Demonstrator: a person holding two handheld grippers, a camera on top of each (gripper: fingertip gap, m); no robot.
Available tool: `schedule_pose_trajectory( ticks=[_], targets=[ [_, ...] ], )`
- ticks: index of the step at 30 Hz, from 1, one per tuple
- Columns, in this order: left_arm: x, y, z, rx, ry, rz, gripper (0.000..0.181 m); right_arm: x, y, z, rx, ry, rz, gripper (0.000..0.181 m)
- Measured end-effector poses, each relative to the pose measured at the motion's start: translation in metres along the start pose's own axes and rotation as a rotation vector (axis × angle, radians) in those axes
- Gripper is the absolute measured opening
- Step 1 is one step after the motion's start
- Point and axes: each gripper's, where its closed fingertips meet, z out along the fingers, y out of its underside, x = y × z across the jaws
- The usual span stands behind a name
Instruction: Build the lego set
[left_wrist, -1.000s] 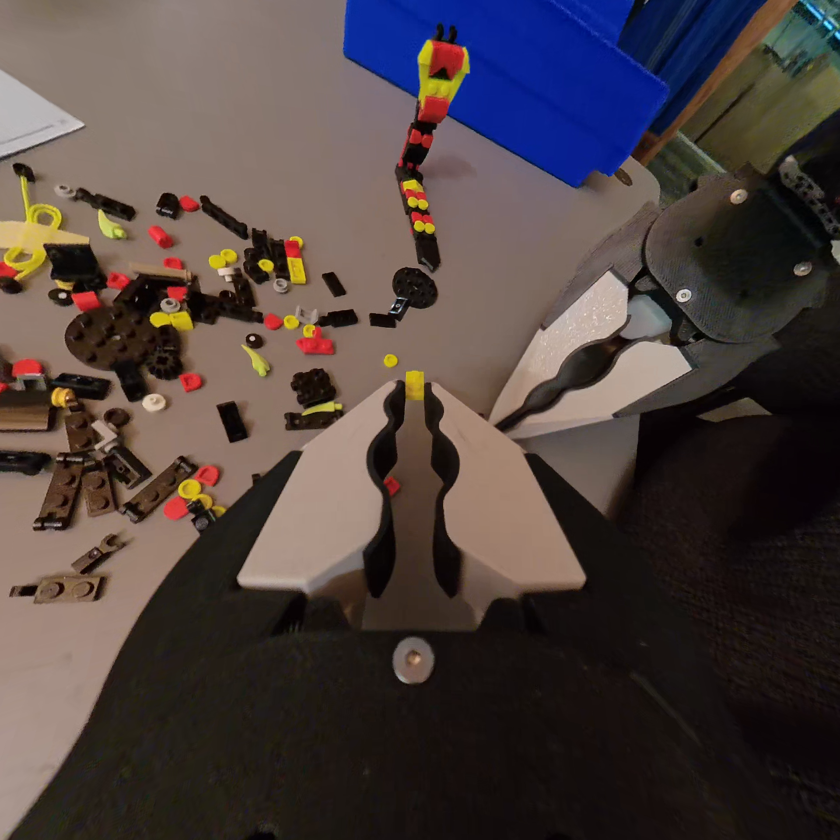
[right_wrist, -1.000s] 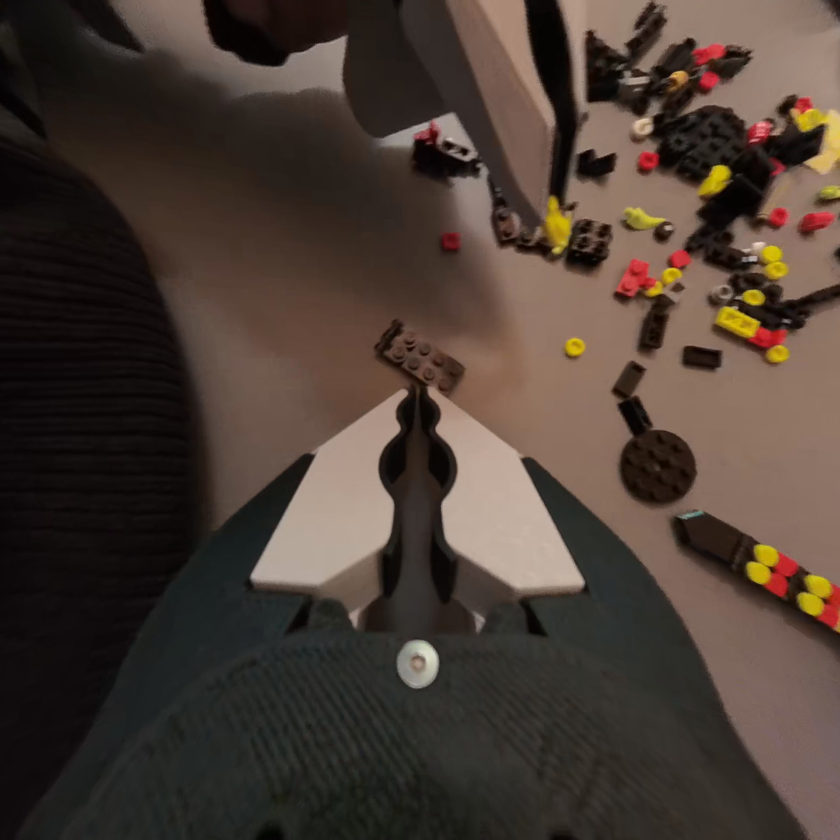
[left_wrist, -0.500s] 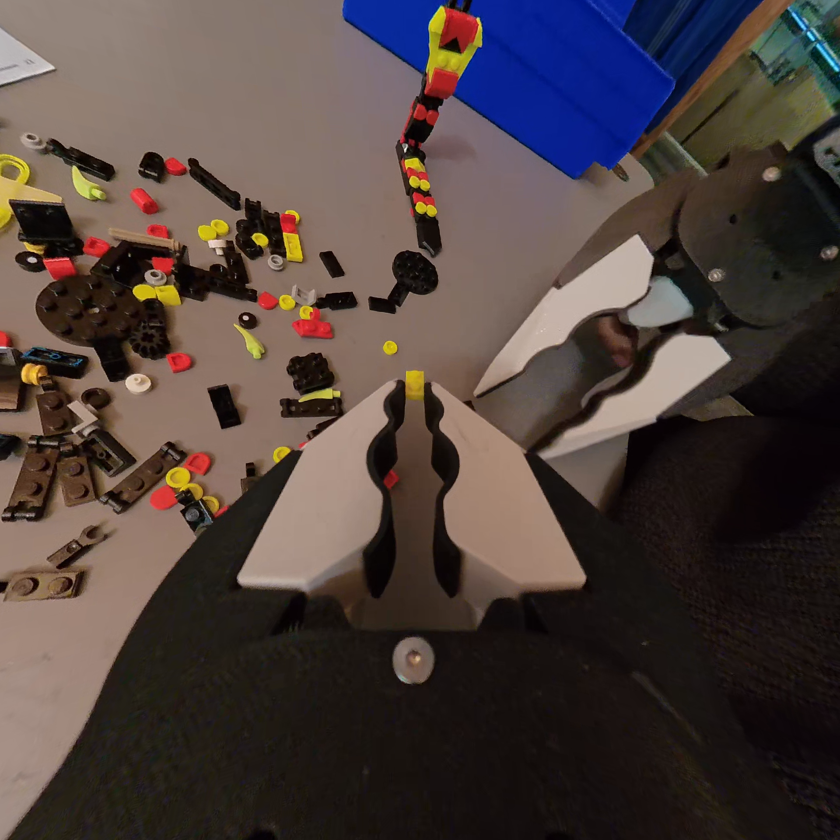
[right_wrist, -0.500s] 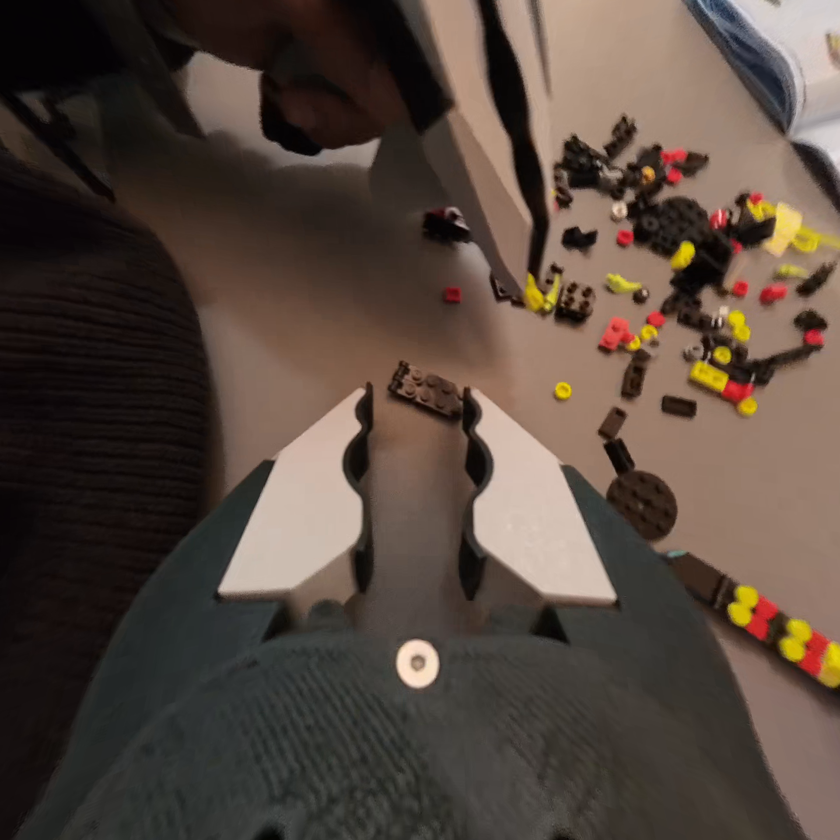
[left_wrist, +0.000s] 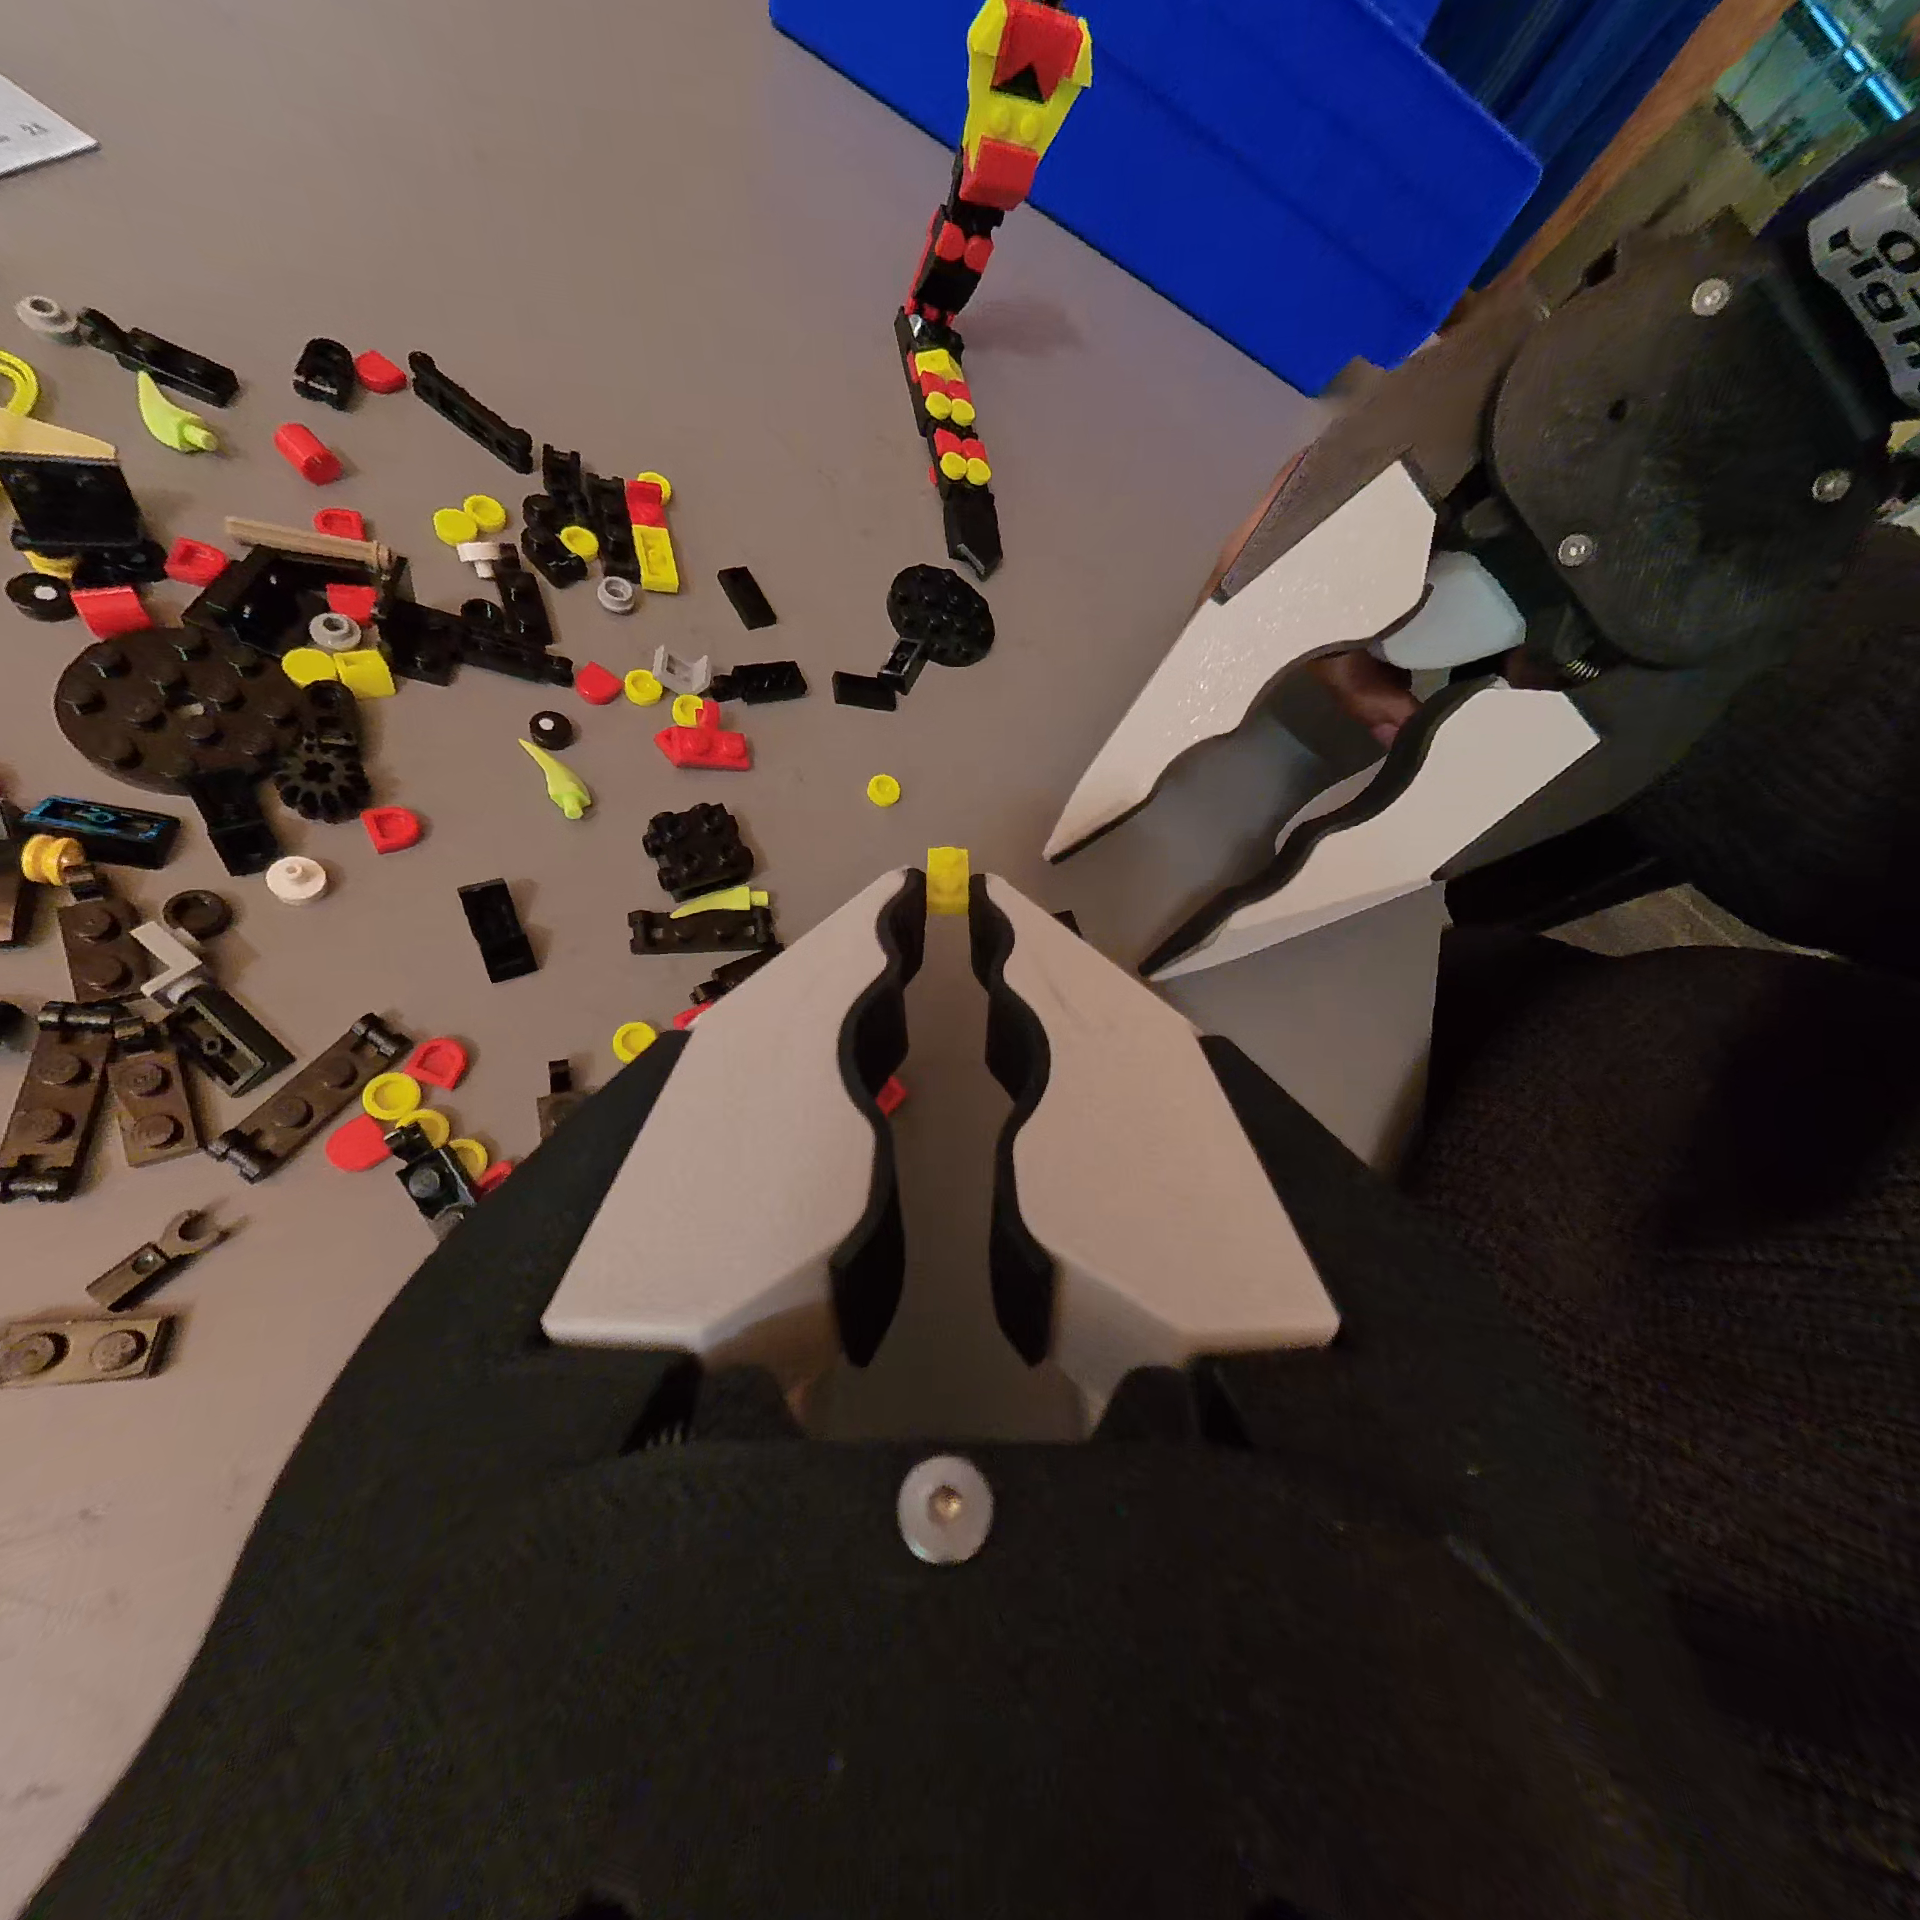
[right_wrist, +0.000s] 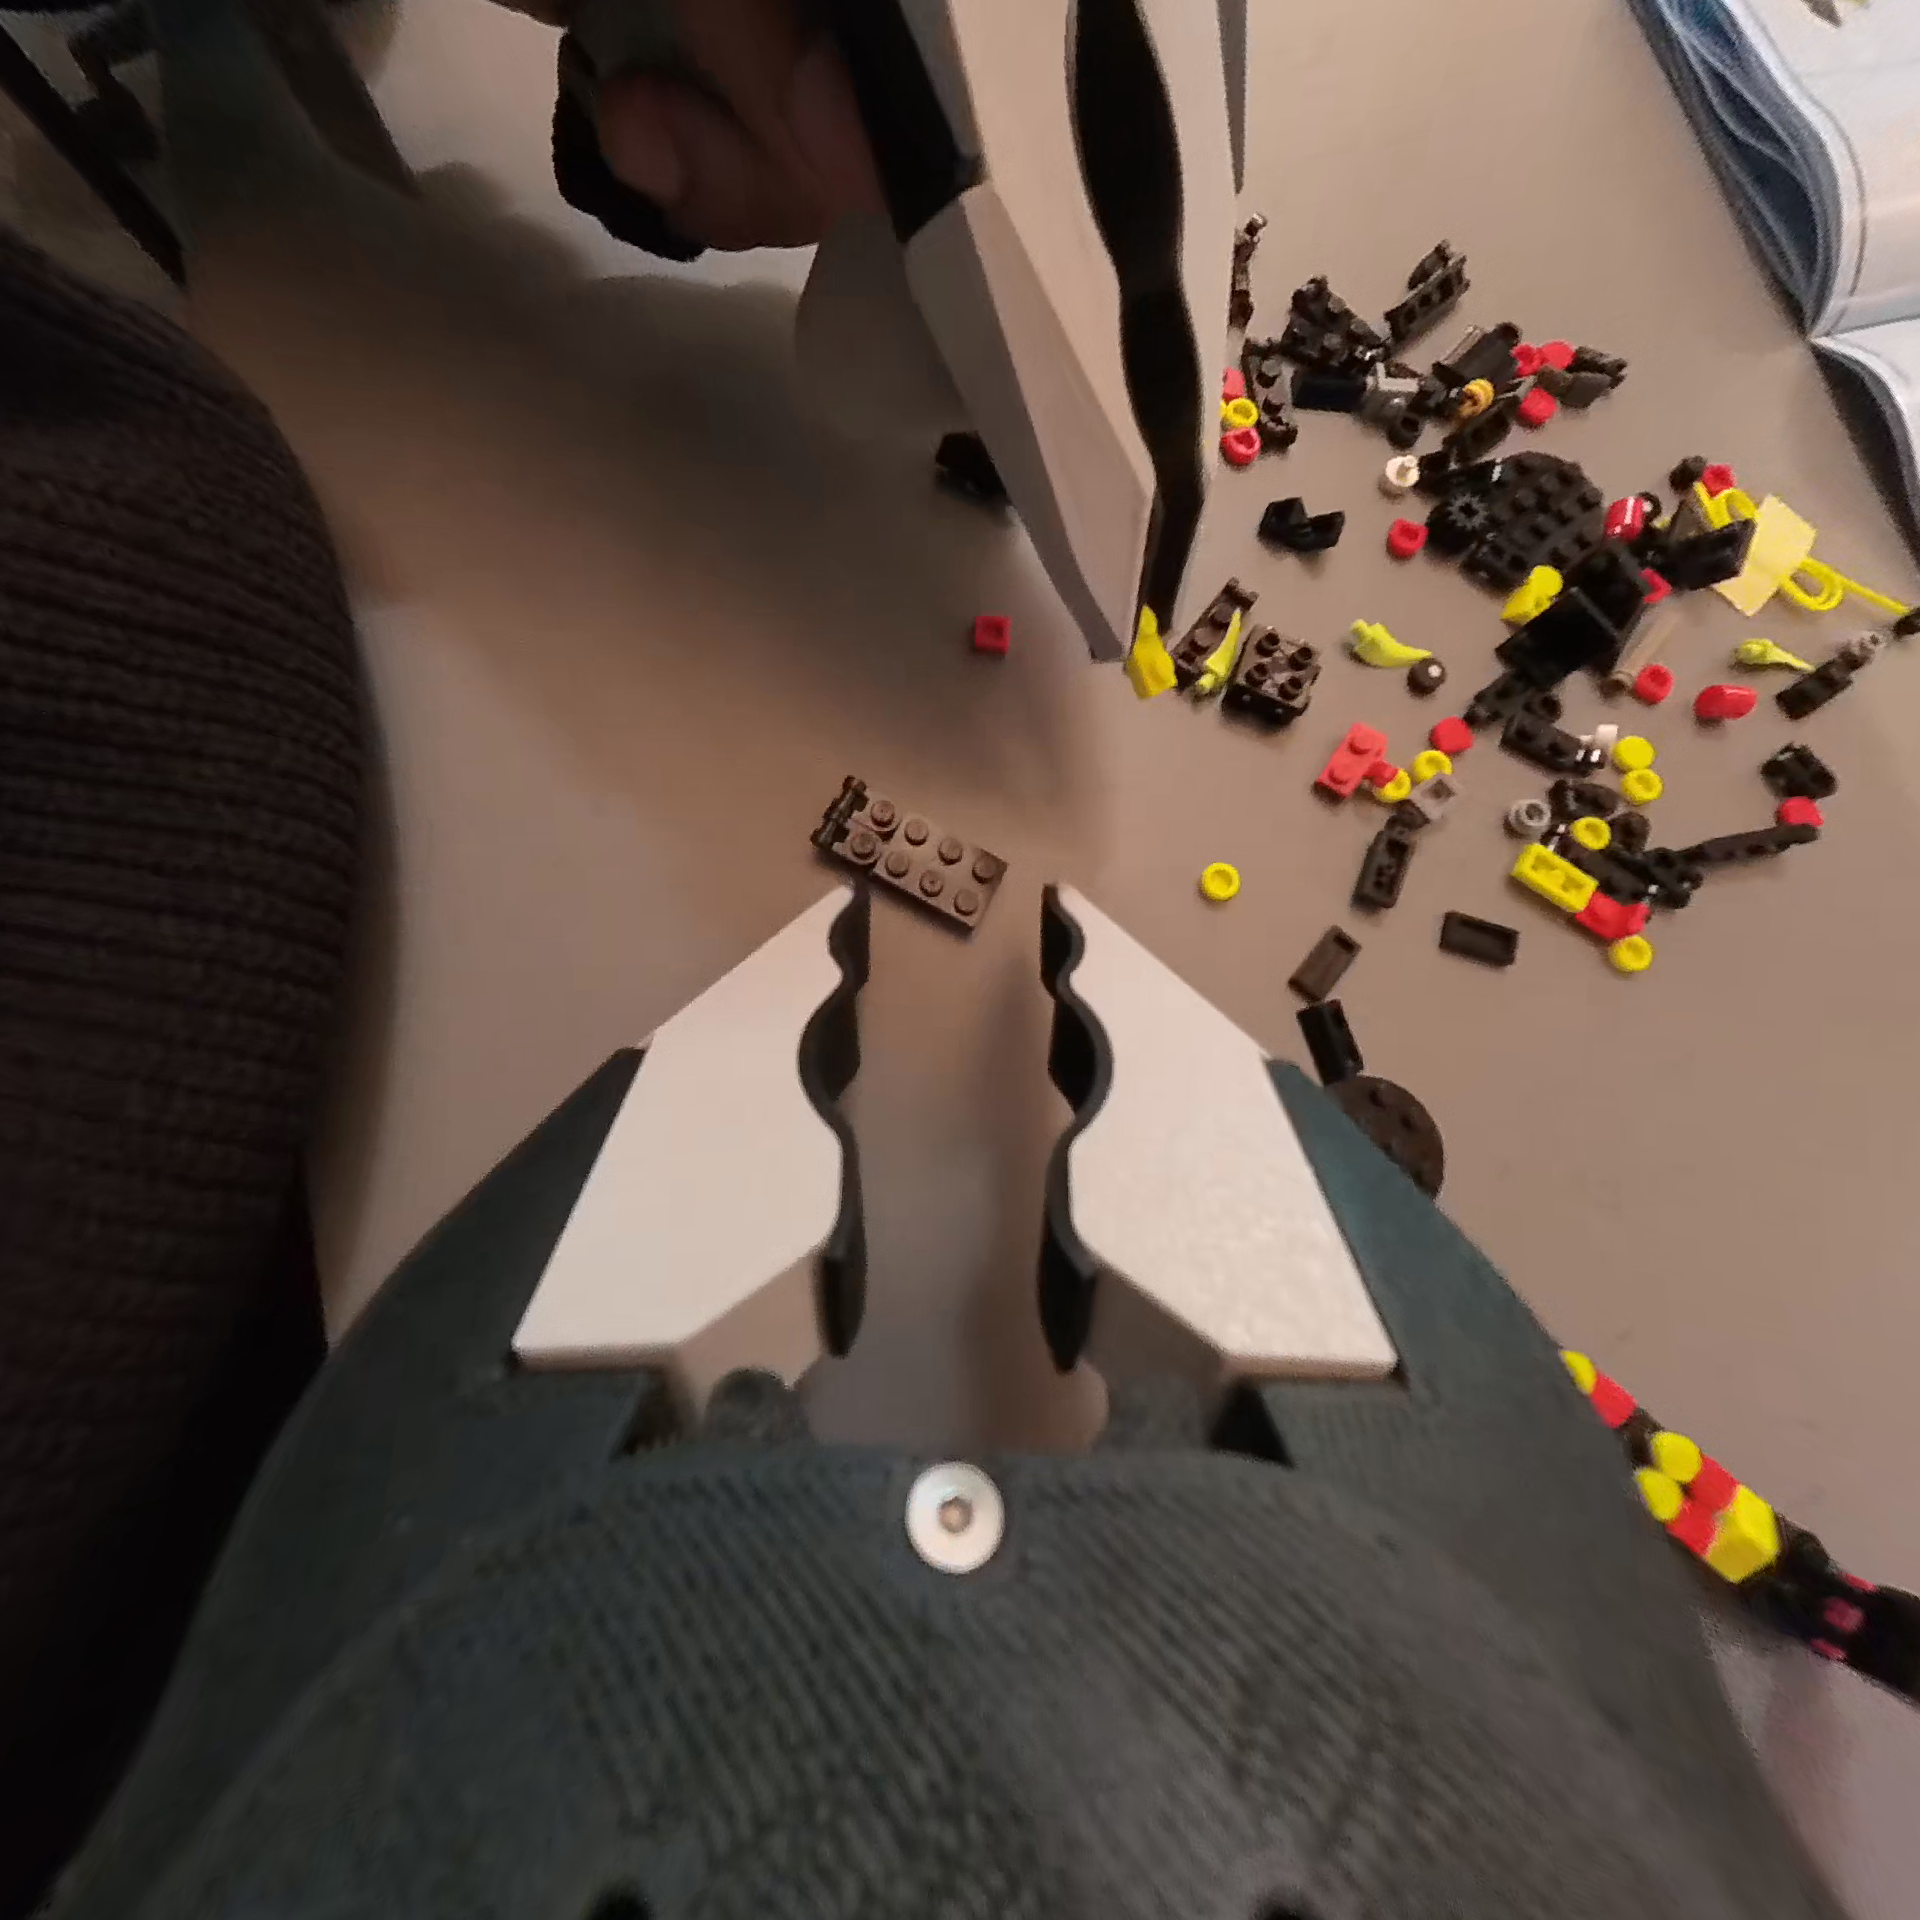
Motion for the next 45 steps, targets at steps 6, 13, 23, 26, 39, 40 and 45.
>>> schedule_pose_trajectory(
  ticks=[6,13,23,26,39,40,45],
  targets=[
    [0.007,0.001,0.003,-0.005,0.026,0.010,0.006,0.018,-0.007,-0.009,0.056,0.087,0.088,0.017],
    [0.030,0.004,0.009,-0.026,0.079,0.131,0.006,0.021,-0.025,-0.021,0.207,0.009,0.307,0.014],
    [0.033,0.000,0.007,-0.002,0.106,0.117,0.006,0.018,-0.038,-0.027,0.298,-0.031,0.356,0.016],
    [0.033,-0.001,0.007,0.004,0.109,0.114,0.006,0.019,-0.039,-0.027,0.305,-0.031,0.368,0.016],
    [0.035,-0.003,0.006,0.013,0.111,0.123,0.006,0.024,-0.040,-0.029,0.345,-0.066,0.467,0.016],
    [0.035,-0.003,0.006,0.016,0.112,0.122,0.006,0.024,-0.041,-0.030,0.355,-0.077,0.483,0.016],
    [0.038,-0.008,0.004,0.043,0.122,0.133,0.006,0.027,-0.045,-0.035,0.423,-0.149,0.593,0.019]
  ],
)
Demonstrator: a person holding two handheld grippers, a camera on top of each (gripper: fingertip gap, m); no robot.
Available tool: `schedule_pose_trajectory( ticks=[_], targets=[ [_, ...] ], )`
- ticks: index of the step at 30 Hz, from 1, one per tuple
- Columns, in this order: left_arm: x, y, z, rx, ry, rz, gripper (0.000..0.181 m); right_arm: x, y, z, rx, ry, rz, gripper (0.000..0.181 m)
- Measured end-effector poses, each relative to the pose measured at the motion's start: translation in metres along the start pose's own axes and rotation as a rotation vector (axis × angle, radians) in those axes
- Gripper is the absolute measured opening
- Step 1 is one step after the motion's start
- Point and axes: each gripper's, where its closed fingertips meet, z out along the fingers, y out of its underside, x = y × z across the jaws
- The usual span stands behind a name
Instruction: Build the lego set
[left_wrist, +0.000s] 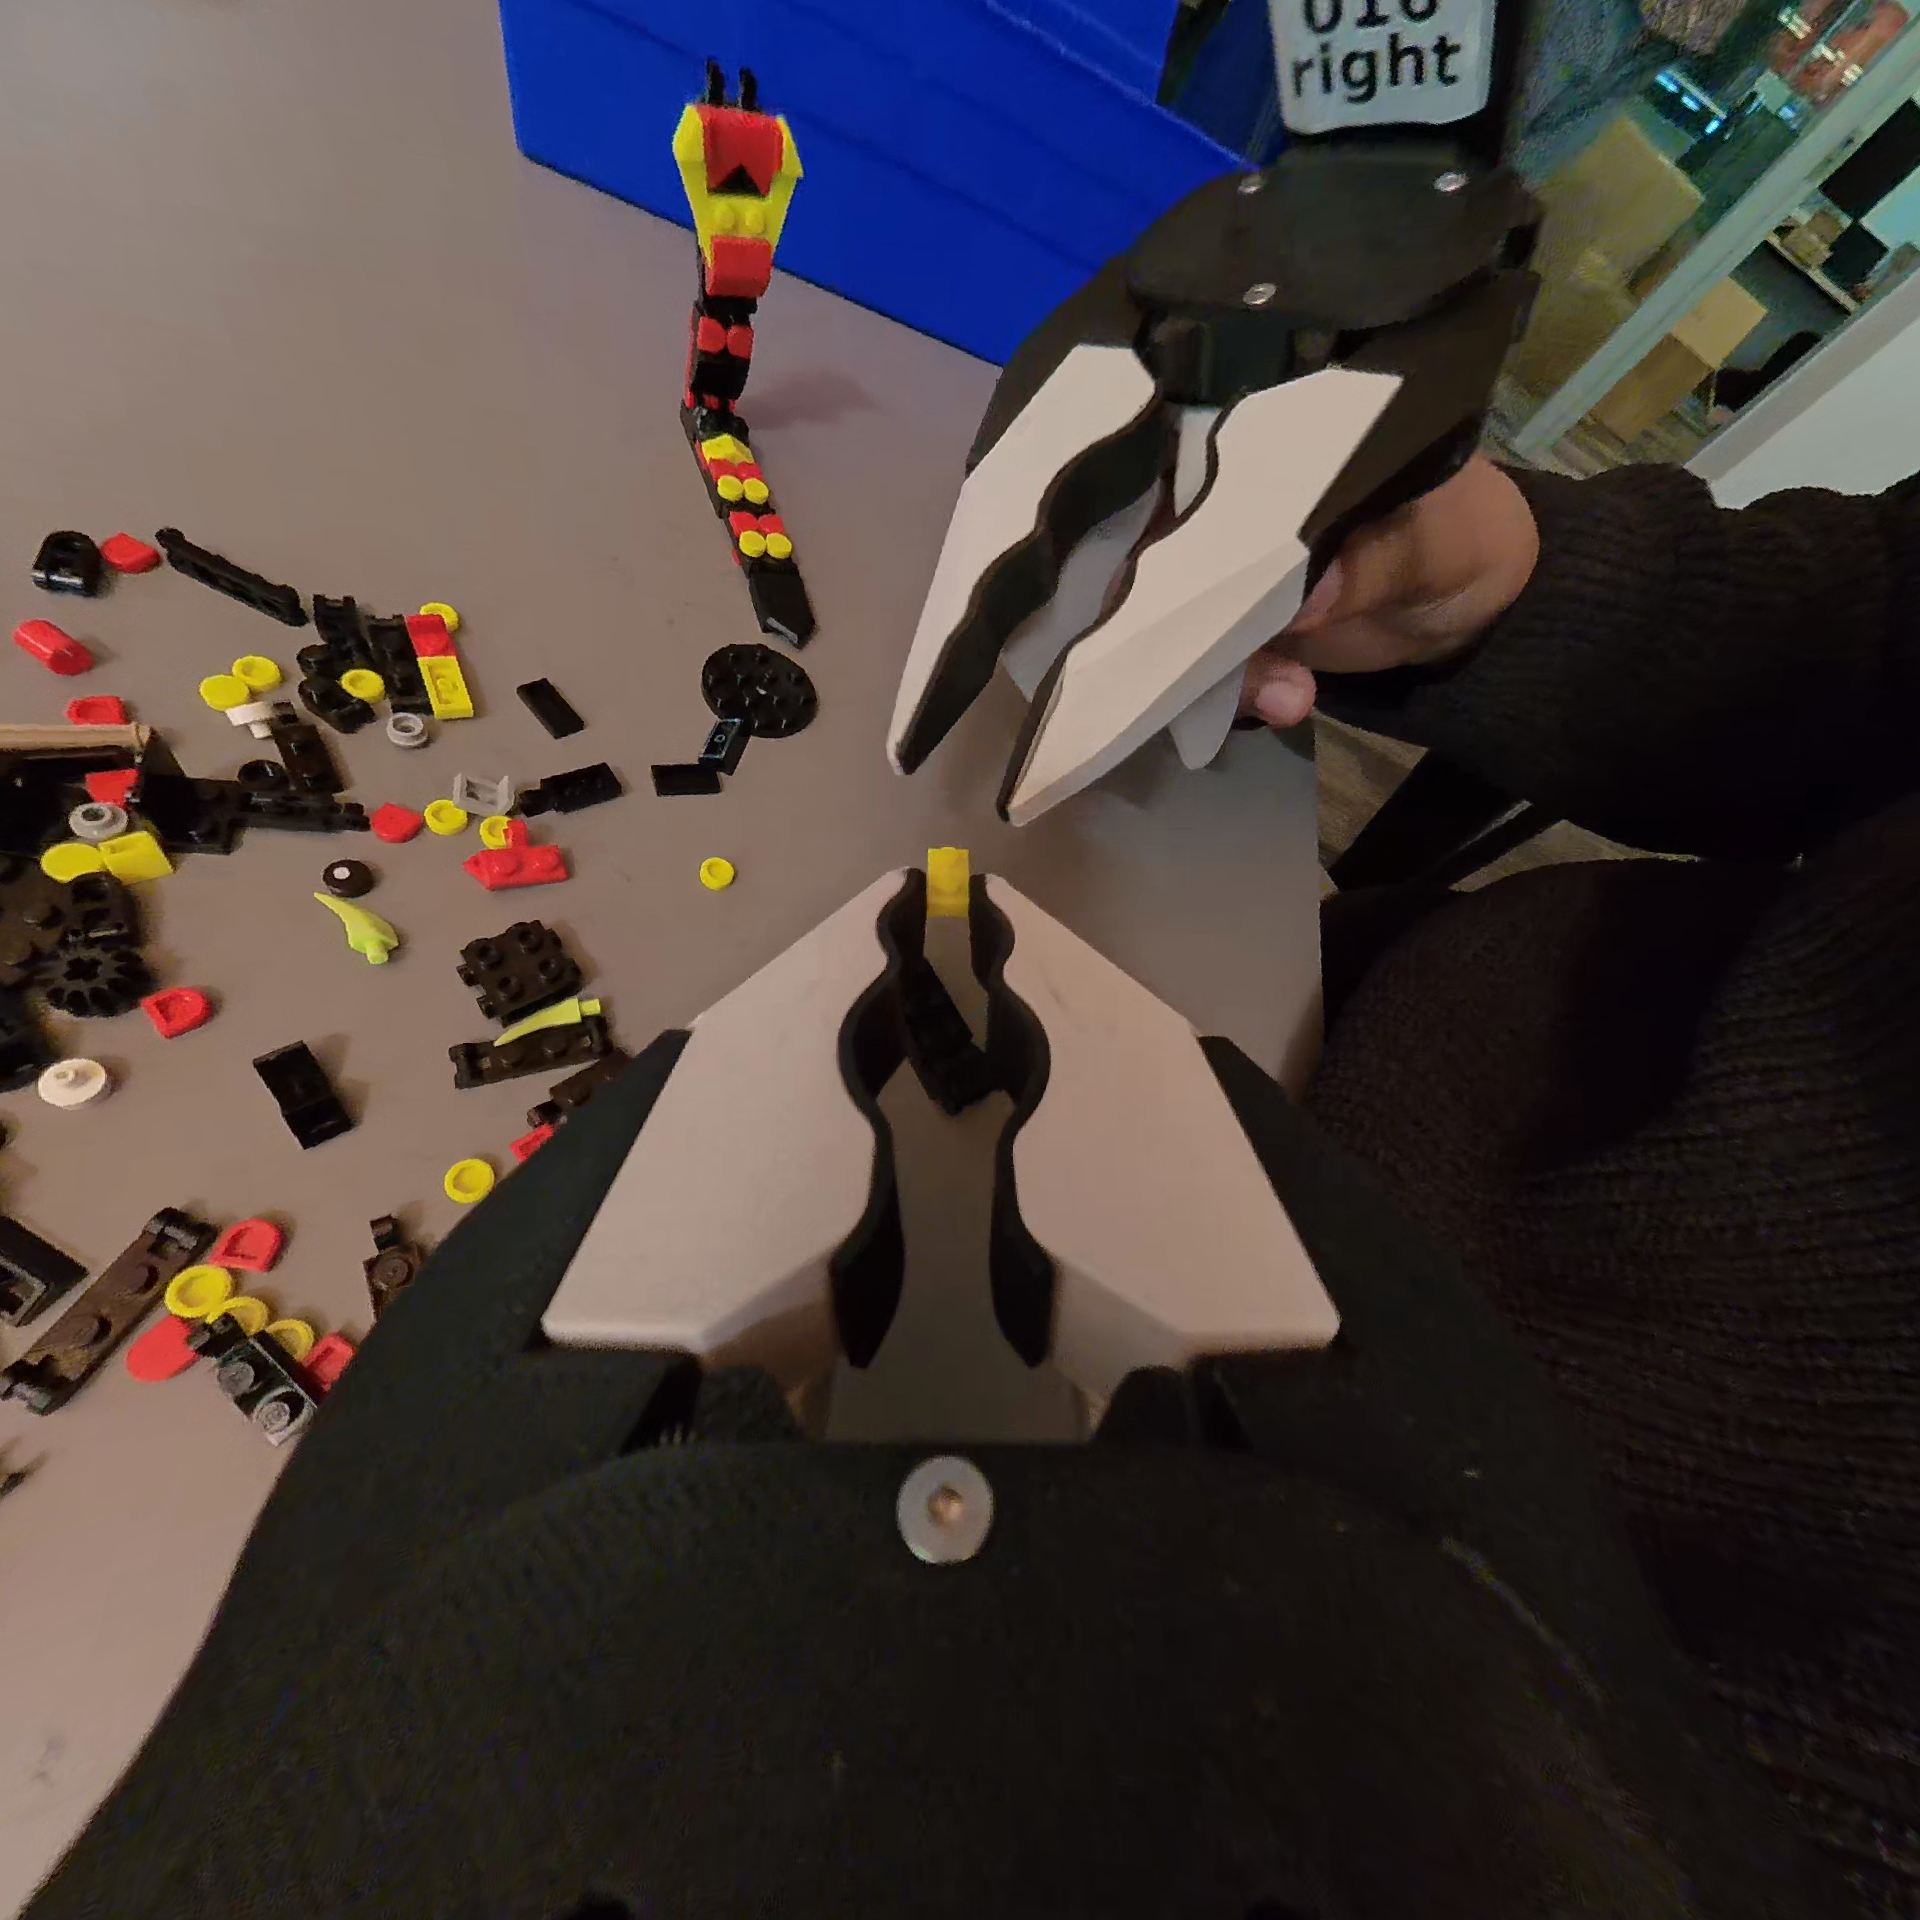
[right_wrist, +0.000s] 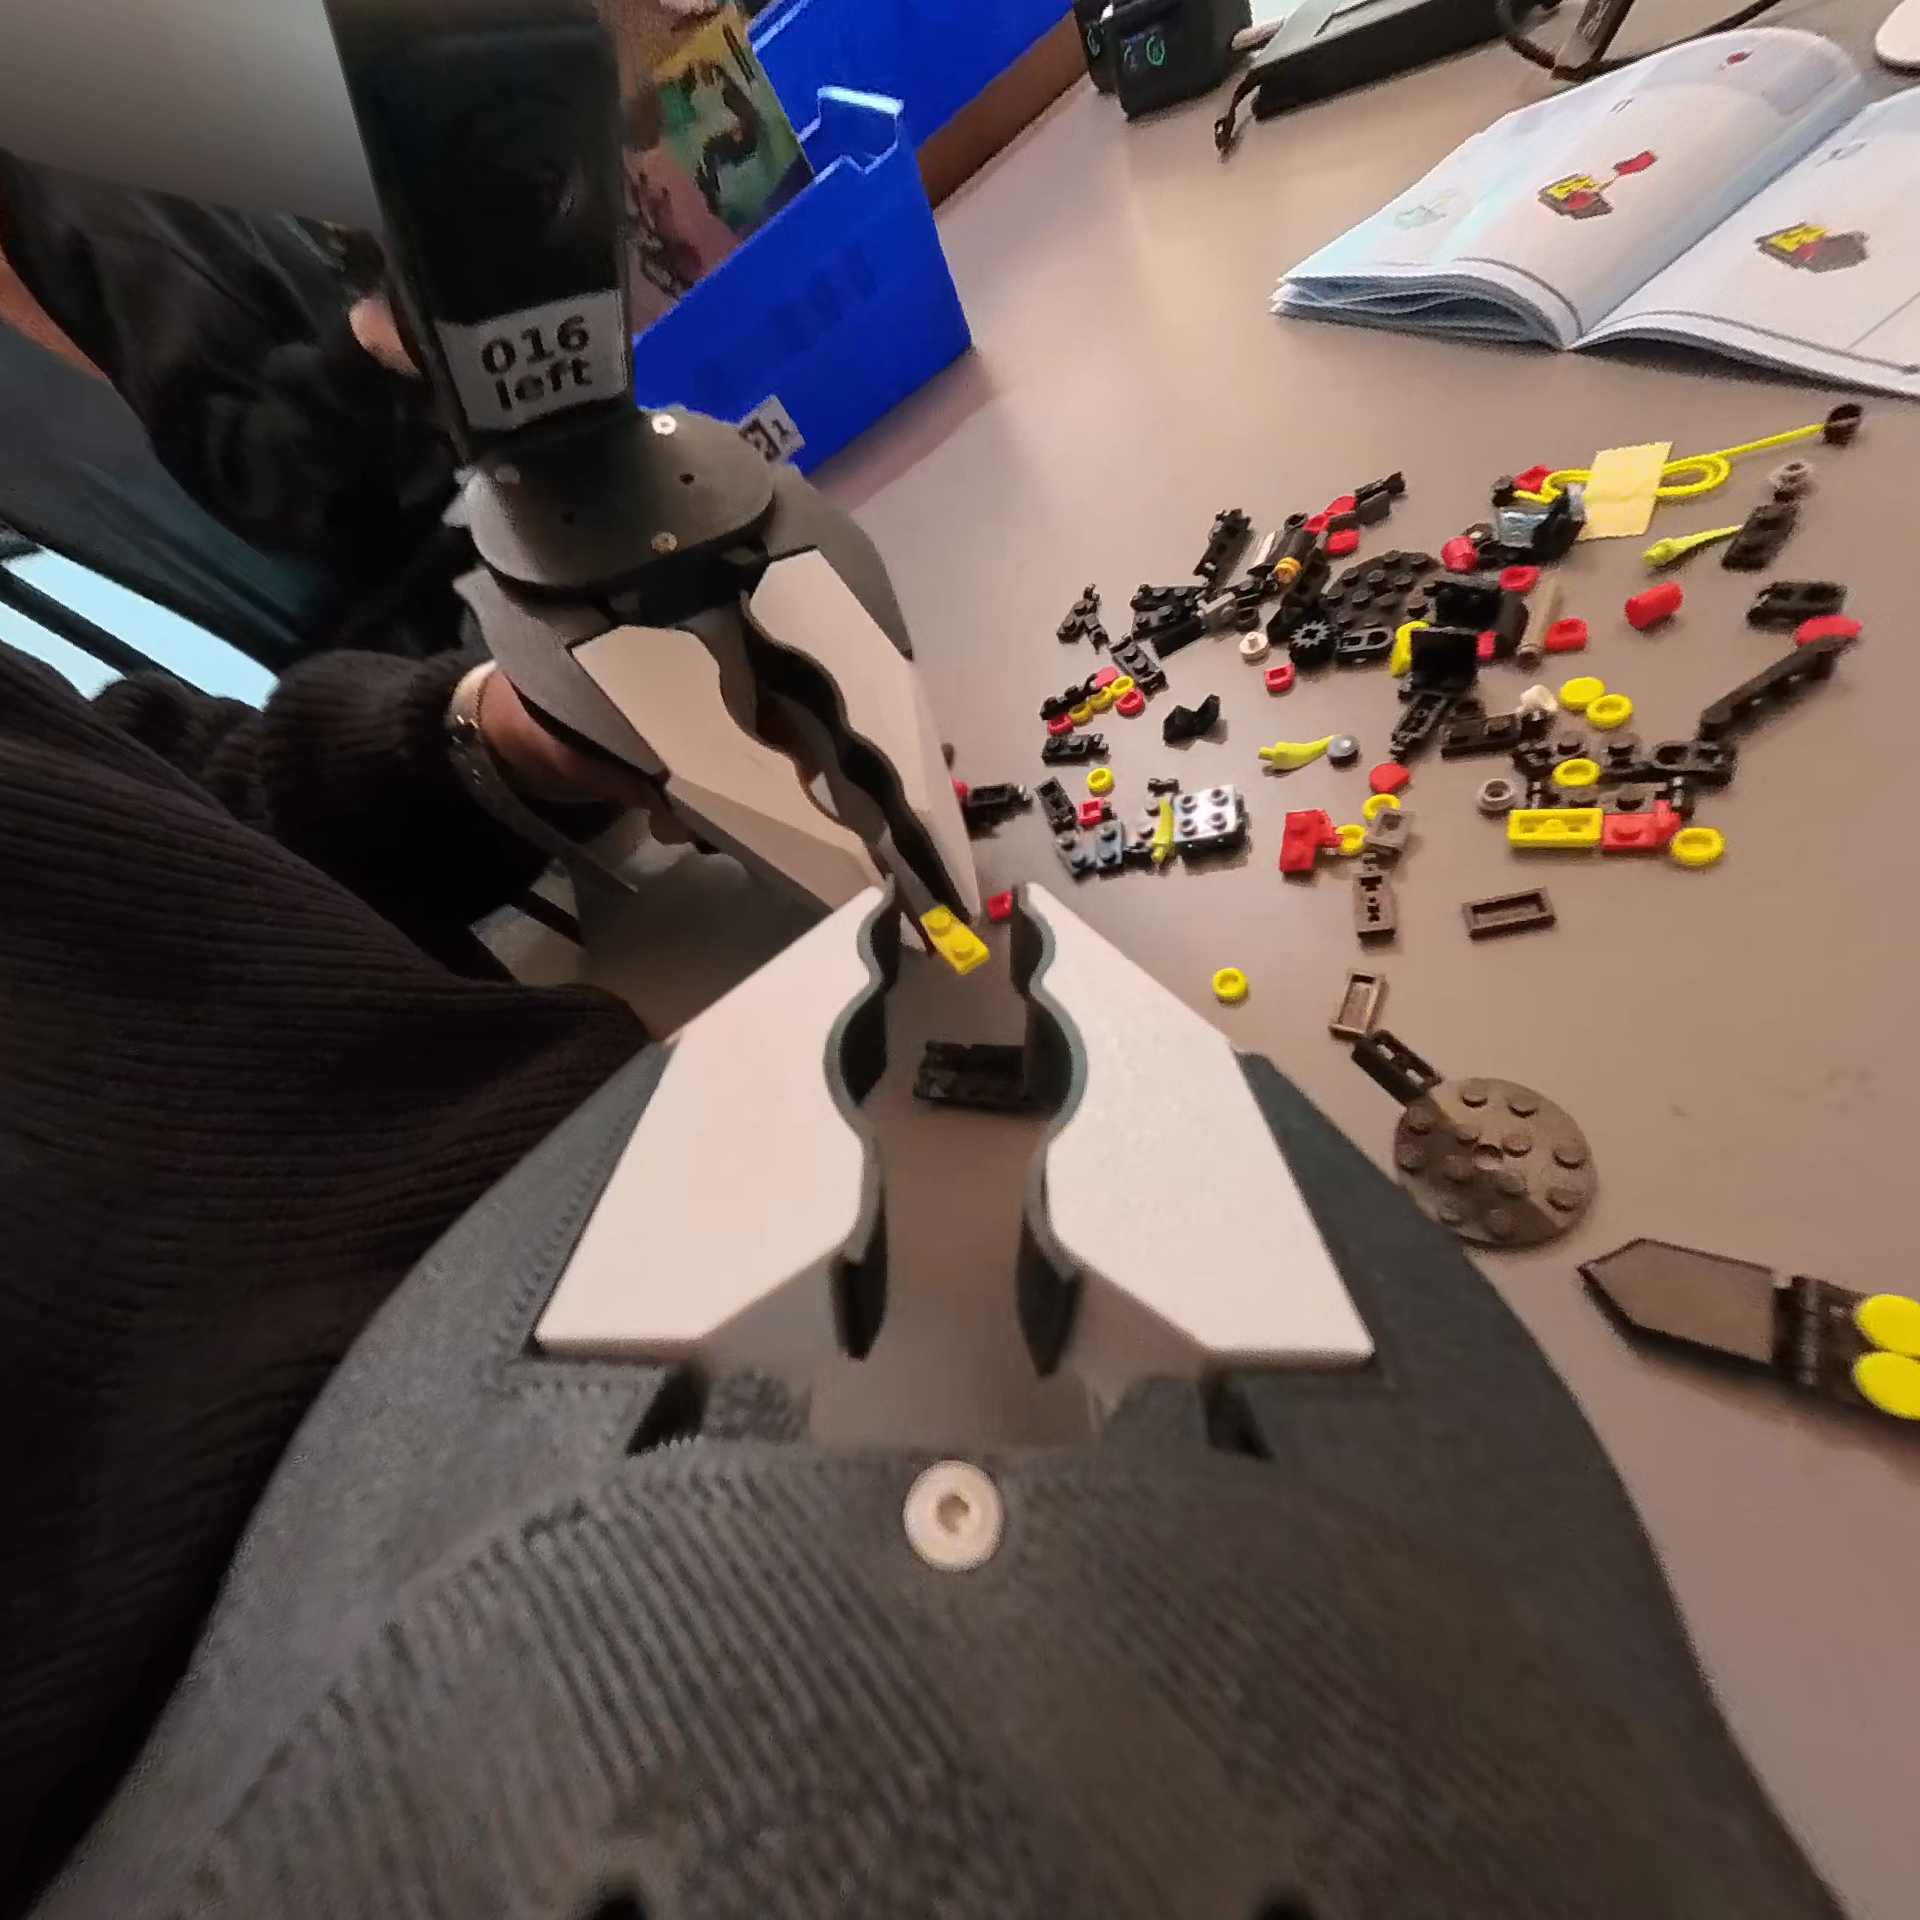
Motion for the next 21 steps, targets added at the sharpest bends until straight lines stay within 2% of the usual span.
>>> schedule_pose_trajectory(
  ticks=[6,11,19,21],
  targets=[
    [0.006,-0.010,-0.003,0.054,0.002,0.061,0.006,0.000,-0.009,-0.006,0.074,-0.091,0.178,0.020],
    [0.009,-0.024,-0.010,0.130,-0.087,0.228,0.006,-0.005,-0.018,-0.010,0.157,-0.239,0.402,0.020],
    [0.007,-0.022,-0.006,0.108,-0.172,0.339,0.006,-0.005,-0.004,-0.004,0.091,-0.235,0.457,0.016],
    [0.008,-0.021,-0.006,0.108,-0.170,0.346,0.006,-0.007,-0.003,-0.004,0.087,-0.253,0.470,0.006]
  ],
)
